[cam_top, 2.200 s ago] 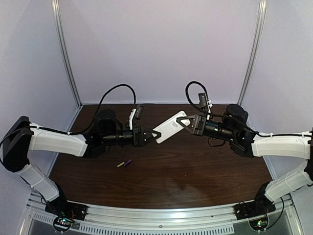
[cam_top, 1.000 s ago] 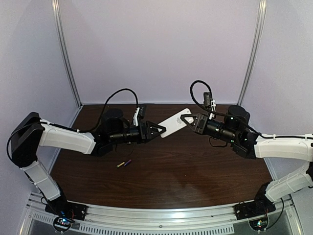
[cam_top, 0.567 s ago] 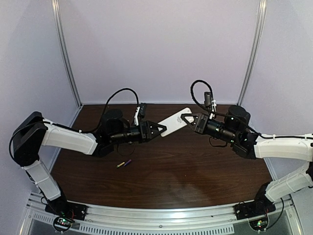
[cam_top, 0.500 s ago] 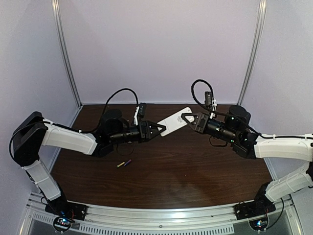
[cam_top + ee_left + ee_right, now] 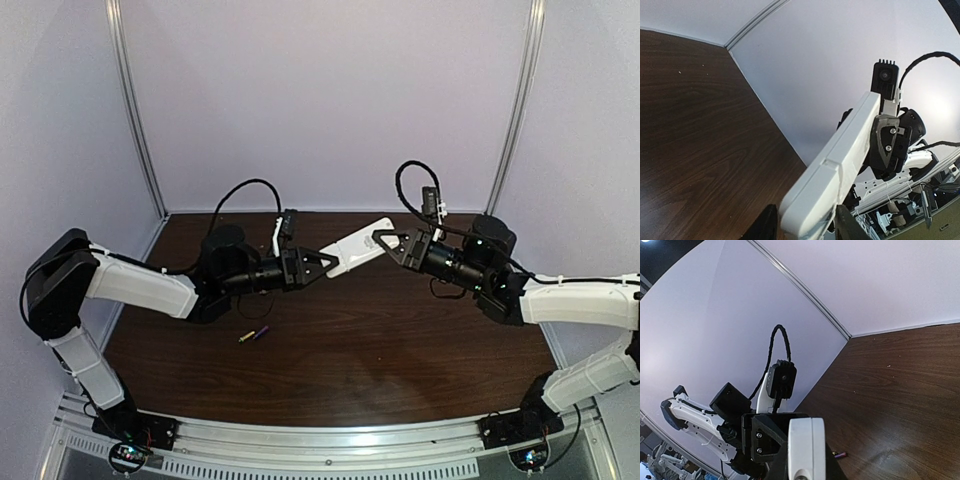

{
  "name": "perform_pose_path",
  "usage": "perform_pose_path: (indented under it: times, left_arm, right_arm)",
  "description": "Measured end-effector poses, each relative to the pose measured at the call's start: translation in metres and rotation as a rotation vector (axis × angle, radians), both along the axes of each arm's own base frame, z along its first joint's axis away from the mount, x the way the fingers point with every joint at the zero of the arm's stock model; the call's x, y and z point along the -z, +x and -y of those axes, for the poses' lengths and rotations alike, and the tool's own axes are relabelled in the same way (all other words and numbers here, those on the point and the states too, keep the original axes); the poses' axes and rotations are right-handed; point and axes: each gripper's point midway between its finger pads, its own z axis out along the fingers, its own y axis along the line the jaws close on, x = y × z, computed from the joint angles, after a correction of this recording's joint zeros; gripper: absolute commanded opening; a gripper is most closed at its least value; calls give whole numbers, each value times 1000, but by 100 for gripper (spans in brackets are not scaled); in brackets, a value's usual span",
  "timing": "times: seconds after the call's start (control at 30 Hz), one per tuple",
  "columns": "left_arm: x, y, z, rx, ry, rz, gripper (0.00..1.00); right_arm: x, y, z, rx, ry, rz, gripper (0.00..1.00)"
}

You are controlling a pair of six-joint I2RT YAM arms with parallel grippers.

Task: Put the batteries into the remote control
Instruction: Remove the battery cover from the remote control.

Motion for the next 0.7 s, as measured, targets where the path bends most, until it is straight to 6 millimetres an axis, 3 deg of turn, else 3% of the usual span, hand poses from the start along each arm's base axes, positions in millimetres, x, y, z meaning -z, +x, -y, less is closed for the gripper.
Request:
perform_pose_path:
  times: [0.7]
  left_arm:
    - [8, -1, -2, -4, 23, 5, 15]
  right_arm:
    - [7, 5, 11, 26, 5, -31, 0]
